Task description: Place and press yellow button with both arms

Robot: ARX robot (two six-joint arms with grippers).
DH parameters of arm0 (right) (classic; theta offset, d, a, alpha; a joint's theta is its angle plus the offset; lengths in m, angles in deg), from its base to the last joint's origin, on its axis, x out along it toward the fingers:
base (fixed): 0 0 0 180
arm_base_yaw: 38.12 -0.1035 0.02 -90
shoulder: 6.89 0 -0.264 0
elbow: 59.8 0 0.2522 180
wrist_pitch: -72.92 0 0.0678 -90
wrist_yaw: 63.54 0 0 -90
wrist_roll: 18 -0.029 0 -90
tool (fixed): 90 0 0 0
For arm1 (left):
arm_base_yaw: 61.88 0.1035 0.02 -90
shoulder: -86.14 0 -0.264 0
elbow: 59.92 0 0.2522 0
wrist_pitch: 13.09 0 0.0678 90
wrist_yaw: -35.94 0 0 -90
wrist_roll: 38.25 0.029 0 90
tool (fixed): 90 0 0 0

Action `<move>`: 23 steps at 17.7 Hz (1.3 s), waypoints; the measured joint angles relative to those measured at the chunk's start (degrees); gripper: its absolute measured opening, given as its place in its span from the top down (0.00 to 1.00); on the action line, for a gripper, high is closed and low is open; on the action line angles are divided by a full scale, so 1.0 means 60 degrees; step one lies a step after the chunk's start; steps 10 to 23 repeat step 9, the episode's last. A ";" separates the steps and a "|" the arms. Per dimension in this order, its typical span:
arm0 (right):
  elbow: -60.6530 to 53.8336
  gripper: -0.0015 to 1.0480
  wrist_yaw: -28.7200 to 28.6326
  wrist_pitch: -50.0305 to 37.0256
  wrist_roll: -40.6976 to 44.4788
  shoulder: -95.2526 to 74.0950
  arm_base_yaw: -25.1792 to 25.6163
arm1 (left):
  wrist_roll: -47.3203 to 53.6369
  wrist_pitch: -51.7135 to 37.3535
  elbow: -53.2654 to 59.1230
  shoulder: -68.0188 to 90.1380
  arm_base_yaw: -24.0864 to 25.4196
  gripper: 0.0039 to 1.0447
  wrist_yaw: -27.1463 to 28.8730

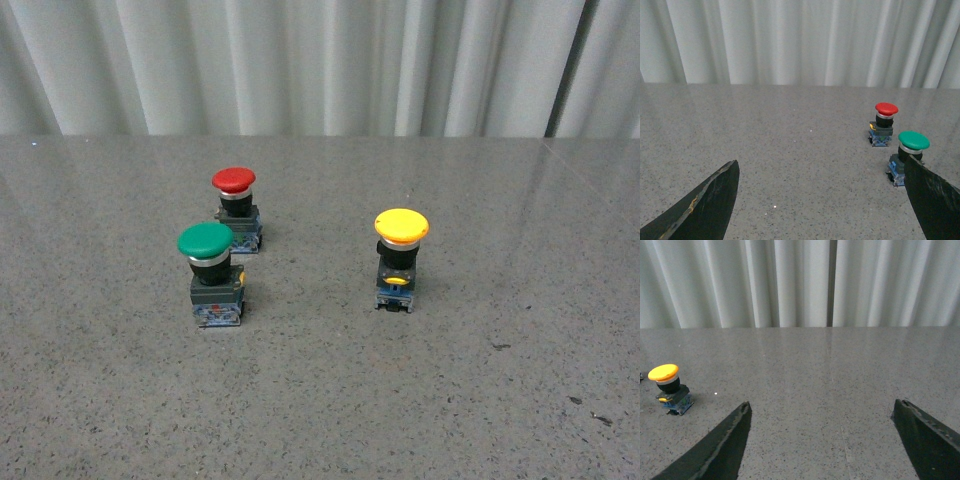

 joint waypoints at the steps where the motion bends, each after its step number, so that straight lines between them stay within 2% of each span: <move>1: 0.0000 0.13 0.0000 0.0000 0.0004 0.0000 0.0000 | 0.0000 0.0000 0.0000 0.0000 0.0000 0.06 0.0000; 2: 0.0000 0.04 0.0000 0.0000 0.0000 0.0000 0.0000 | 0.0000 0.0000 0.0000 0.0000 0.0000 0.06 0.0000; 3: 0.0000 0.07 0.0000 0.0000 0.0000 0.0000 0.0000 | 0.0000 0.0000 0.0000 0.0000 0.0000 0.06 -0.0004; 23: 0.0000 0.06 0.0000 0.0004 0.0000 0.0000 0.0000 | 0.0000 0.0000 0.0000 0.0000 0.0000 0.06 0.0000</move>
